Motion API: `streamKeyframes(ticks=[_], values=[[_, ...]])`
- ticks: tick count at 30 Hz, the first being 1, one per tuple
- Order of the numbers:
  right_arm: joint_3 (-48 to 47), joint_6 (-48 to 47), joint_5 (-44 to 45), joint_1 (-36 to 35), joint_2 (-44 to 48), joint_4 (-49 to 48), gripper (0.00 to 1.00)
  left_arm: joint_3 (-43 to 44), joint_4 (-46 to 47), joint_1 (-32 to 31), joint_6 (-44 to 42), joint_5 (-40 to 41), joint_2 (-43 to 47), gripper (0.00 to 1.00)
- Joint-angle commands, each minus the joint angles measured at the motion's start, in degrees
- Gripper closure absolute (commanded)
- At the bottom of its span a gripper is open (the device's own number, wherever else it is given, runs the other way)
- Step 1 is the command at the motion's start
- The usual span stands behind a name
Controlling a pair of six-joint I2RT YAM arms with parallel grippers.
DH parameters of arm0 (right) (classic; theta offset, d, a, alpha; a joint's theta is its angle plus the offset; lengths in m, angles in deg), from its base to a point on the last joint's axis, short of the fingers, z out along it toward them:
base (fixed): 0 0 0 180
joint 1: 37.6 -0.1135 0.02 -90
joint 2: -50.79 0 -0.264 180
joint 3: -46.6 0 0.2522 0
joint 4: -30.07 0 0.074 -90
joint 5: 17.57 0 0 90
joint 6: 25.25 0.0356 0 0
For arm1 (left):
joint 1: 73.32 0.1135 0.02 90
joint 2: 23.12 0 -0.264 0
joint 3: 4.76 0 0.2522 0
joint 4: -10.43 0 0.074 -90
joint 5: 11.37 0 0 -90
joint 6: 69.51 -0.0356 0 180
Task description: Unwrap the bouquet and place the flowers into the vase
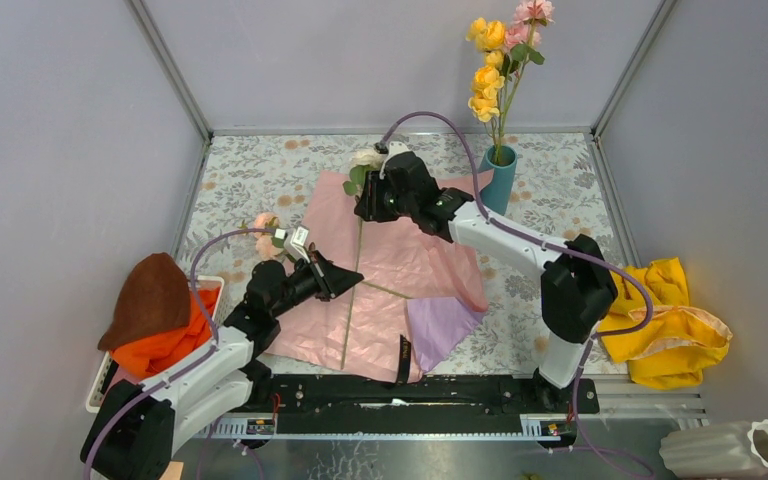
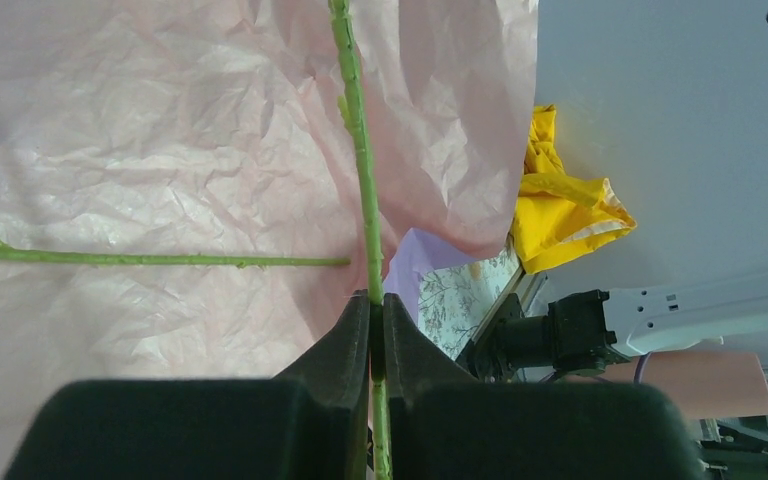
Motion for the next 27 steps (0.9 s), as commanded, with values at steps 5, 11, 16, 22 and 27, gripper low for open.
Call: streamKeyframes(ticks=[5,11,16,22,27], values=[[-4.76,1.16,-3.53,1.90,-3.71,-0.83,0.66,-0.38,0.07,-0.76,-0.48,0.78,3.04,1.00],[-5.99,1.19,-4.59,2.28,-5.46,-0.85,0.72,-0.43,-0.30,-0.90,-0.55,0.68,3.49,1.00],[-7.30,1.22,-6.27,2.42,-6.49,-0.95,0.75,-0.55,-0.21,-1.33,-0.80,0.48,3.72,1.00],[-8.53,2.20,-9.00,2.46,-8.40,-1.37,0.68,-0.74,-0.31,-1.77,-1.06,0.50,4.51,1.00],[-9.64,3.00,-10.48,2.46,-10.28,-1.15,0.67,-0.48,-0.48,-2.06,-1.17,0.48,4.68,1.00]])
